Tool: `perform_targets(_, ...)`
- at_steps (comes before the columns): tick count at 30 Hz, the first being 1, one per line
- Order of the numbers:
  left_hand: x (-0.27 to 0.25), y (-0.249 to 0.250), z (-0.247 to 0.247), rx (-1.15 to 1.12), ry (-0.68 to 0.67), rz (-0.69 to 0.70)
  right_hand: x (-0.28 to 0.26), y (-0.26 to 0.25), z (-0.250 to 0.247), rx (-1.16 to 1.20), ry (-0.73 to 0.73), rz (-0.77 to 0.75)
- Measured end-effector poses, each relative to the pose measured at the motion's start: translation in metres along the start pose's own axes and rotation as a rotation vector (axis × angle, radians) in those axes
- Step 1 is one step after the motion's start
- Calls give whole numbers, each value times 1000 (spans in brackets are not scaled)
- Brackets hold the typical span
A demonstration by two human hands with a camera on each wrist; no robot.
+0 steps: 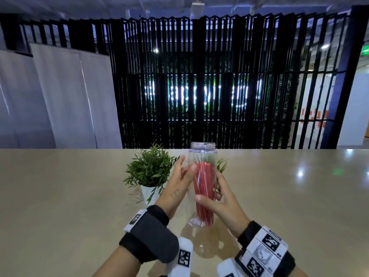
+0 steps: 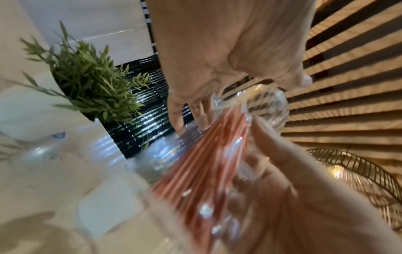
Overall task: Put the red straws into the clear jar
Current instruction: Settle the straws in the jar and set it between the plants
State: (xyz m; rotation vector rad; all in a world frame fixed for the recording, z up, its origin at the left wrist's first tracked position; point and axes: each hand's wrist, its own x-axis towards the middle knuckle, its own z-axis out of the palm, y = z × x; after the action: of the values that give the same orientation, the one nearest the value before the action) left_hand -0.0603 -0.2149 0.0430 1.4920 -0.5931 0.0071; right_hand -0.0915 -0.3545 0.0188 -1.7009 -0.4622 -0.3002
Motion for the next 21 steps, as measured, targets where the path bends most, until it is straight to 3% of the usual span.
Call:
perform_targets(4,-16,-16,-4,154,-12,-40,6,3,-5,73,11,-20)
perform_targets(11,-30,-30,-18,110,-39,-110,7,16,-6,64,-250,84)
perform_targets(15,-36,-46,-25,168,-64,-107,7,34,3,65,-175,122)
perform_targets(21,-19,-69,-47,450,30,-52,21,61,21,-29,-108,138)
